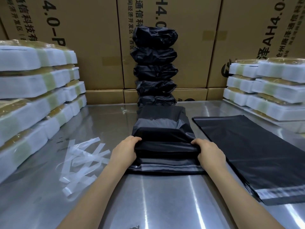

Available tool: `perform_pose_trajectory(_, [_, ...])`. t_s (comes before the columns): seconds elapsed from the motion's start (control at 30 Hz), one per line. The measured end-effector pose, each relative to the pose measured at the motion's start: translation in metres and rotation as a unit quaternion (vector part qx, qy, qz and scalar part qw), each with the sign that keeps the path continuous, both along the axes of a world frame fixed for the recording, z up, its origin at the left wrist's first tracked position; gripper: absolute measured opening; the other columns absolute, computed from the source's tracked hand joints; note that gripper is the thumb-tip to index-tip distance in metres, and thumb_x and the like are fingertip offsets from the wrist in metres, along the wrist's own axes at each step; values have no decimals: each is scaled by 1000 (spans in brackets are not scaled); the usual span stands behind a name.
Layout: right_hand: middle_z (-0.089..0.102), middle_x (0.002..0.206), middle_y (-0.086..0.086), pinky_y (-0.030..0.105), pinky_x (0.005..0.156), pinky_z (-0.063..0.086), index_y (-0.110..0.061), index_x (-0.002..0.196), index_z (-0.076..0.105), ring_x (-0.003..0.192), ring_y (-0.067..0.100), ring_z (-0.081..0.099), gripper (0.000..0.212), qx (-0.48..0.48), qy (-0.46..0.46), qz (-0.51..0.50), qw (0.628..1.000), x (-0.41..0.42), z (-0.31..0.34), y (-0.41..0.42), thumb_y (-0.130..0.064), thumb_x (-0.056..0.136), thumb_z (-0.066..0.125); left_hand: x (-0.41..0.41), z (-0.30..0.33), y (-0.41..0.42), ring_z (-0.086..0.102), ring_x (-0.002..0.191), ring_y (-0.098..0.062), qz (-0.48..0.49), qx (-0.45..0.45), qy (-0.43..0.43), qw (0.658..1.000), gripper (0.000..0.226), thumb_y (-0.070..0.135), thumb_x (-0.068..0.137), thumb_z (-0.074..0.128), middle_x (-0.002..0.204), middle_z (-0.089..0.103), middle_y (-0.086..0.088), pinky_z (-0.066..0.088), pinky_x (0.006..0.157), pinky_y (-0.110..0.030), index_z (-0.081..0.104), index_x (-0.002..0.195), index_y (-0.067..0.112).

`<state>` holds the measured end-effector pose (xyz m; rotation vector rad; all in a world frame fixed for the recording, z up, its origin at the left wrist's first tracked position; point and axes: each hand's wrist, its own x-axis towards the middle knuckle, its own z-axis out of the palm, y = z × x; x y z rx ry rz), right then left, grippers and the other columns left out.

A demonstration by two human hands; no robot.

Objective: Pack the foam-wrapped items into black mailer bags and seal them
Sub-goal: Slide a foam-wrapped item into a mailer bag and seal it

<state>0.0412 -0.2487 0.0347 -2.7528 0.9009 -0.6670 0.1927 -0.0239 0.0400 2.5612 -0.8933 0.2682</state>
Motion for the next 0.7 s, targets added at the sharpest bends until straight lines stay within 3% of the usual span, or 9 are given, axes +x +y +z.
perform_pose_trajectory(0.23, [59,119,-2,34,77,43,-31,127,52,111,23,50,59,17,7,-15,1000,-1,-2,-7,8,83,46,-3,2,7,53,113,-16,1,16,-51,999,60,-8,78,49,127,53,11,48,83,-29,56,125,30])
perform_pose_trajectory(0.33, [59,120,-3,36,81,44,-32,126,52,112,22,50,58,25,6,-10,1000,-2,-1,-5,7,83,46,-2,1,9,52,116,-15,-3,22,-61,998,61,-8,79,50,131,52,11,47,88,-28,55,127,30])
perform_pose_trajectory(0.4, [59,121,-2,36,81,44,-33,126,53,112,23,51,58,31,6,-6,999,-4,1,-7,6,83,46,2,-1,14,48,124,-15,-29,20,-43,998,66,-10,77,49,137,49,10,40,100,-29,54,131,28])
perform_pose_trajectory(0.5, [58,123,-2,38,85,46,-38,127,54,113,23,51,61,57,17,-5,998,-8,3,-7,5,84,45,3,-2,22,34,136,-6,-54,53,-16,997,73,-12,78,43,146,41,15,16,116,-34,48,137,31])
perform_pose_trajectory(0.57, [57,127,-2,39,88,46,-39,128,56,113,24,52,62,71,16,-1,997,-11,3,-6,5,86,42,1,-2,24,27,139,-4,-45,74,-2,996,74,-11,82,38,149,34,18,5,117,-37,41,141,34])
perform_pose_trajectory(0.7, [51,136,-2,40,93,45,-38,134,53,119,24,49,63,73,33,11,997,-14,6,-4,4,89,38,0,1,23,17,144,-7,-33,108,20,993,74,-9,88,33,154,24,19,1,117,-42,29,146,36])
